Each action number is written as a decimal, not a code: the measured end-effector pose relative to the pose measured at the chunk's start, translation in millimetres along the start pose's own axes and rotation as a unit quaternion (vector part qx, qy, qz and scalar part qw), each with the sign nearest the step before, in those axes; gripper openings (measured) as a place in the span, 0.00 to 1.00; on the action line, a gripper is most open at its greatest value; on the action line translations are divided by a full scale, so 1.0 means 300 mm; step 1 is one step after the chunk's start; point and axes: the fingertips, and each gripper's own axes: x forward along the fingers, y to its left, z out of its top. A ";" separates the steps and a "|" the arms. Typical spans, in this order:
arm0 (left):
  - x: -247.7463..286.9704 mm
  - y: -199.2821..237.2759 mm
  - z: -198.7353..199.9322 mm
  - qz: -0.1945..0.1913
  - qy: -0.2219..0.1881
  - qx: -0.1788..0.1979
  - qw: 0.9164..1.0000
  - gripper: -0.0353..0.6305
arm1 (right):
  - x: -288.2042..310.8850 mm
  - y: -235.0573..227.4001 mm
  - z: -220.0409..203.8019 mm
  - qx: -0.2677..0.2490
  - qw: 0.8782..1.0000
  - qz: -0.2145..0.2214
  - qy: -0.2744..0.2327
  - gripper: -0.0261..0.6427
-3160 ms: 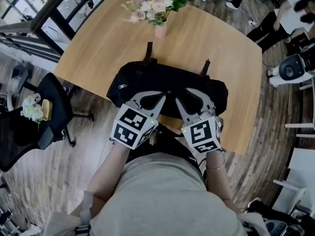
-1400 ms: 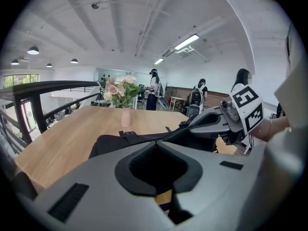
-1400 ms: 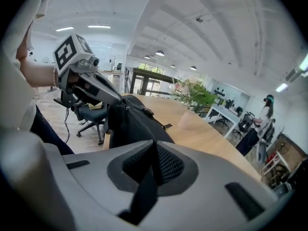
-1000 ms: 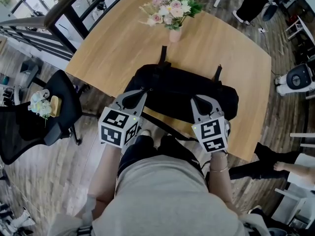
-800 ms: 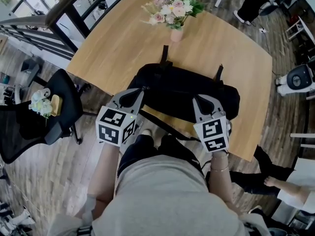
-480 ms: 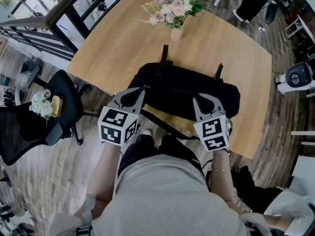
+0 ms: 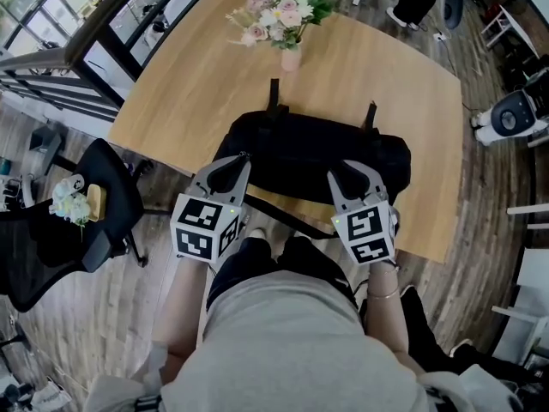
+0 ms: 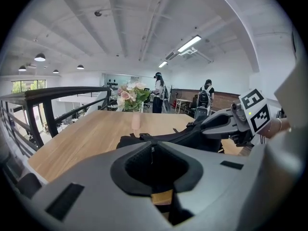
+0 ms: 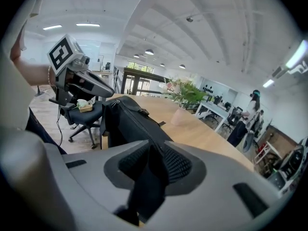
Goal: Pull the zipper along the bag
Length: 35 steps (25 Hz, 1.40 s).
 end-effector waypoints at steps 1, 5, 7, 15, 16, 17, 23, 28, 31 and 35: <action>0.002 -0.009 0.006 -0.005 -0.002 0.001 1.000 0.09 | -0.009 0.000 0.002 0.008 1.000 -0.002 -0.003 0.19; 0.010 -0.054 0.045 -0.023 -0.019 0.005 1.000 0.09 | -0.050 -0.001 0.013 0.061 0.998 -0.004 -0.028 0.20; 0.018 -0.079 0.072 -0.029 -0.031 0.010 0.999 0.09 | -0.070 0.001 0.027 0.121 0.991 0.010 -0.059 0.20; 0.080 -0.255 0.142 -0.104 -0.049 0.003 0.993 0.09 | -0.153 -0.023 0.106 0.233 0.961 0.033 -0.145 0.20; 0.088 -0.272 0.149 -0.108 -0.051 0.001 0.993 0.09 | -0.163 -0.028 0.116 0.234 0.959 0.032 -0.154 0.20; 0.094 -0.289 0.156 -0.110 -0.052 -0.001 0.993 0.09 | -0.174 -0.033 0.123 0.235 0.958 0.030 -0.163 0.19; 0.102 -0.369 0.174 -0.128 -0.062 -0.004 0.990 0.08 | -0.209 -0.031 0.151 0.240 0.951 0.038 -0.191 0.09; 0.099 -0.401 0.155 -0.148 -0.060 -0.009 0.987 0.08 | -0.214 -0.014 0.159 0.244 0.946 0.058 -0.203 0.05; 0.104 -0.403 0.140 -0.151 -0.054 -0.016 0.987 0.08 | -0.212 -0.011 0.161 0.250 0.943 0.069 -0.208 0.05; 0.120 -0.401 0.098 -0.129 -0.022 0.023 0.991 0.08 | -0.191 0.008 0.140 0.220 0.954 0.078 -0.186 0.05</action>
